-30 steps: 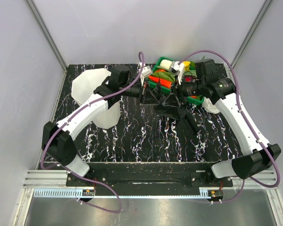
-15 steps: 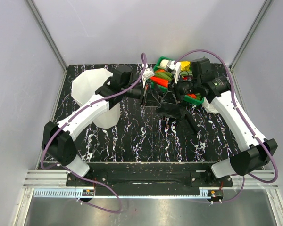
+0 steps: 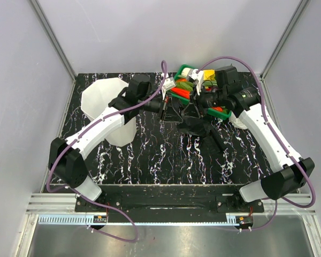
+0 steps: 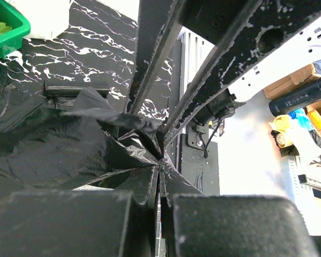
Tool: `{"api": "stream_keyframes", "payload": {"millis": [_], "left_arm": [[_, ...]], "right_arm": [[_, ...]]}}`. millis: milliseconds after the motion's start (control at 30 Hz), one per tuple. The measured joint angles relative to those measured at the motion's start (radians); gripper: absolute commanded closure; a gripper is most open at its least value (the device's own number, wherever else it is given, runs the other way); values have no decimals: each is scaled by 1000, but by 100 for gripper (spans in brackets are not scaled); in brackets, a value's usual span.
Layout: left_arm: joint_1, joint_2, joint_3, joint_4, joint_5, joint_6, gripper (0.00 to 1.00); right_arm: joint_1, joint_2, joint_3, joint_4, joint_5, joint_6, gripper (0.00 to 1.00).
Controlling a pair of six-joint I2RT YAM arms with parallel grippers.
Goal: Put the trash bags into the trash bin
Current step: Unfold the trash bag at the center of the board.
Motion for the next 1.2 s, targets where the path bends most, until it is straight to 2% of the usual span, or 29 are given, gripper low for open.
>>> {"api": "stream_keyframes", "payload": {"millis": [333, 733, 867, 1033, 1200], "left_arm": [[-9, 11, 8, -11, 0, 24, 100], [-21, 14, 22, -53, 1, 56, 100], [-24, 14, 24, -63, 2, 71, 100], [-26, 14, 24, -71, 2, 87, 100], [-26, 14, 24, -76, 2, 98, 100]], "right_arm": [[2, 0, -21, 10, -8, 0, 78], [5, 0, -25, 19, -32, 0, 79], [5, 0, -25, 18, -42, -1, 85], [5, 0, -25, 18, -70, -8, 99], [5, 0, -25, 17, -76, -14, 100]]}}
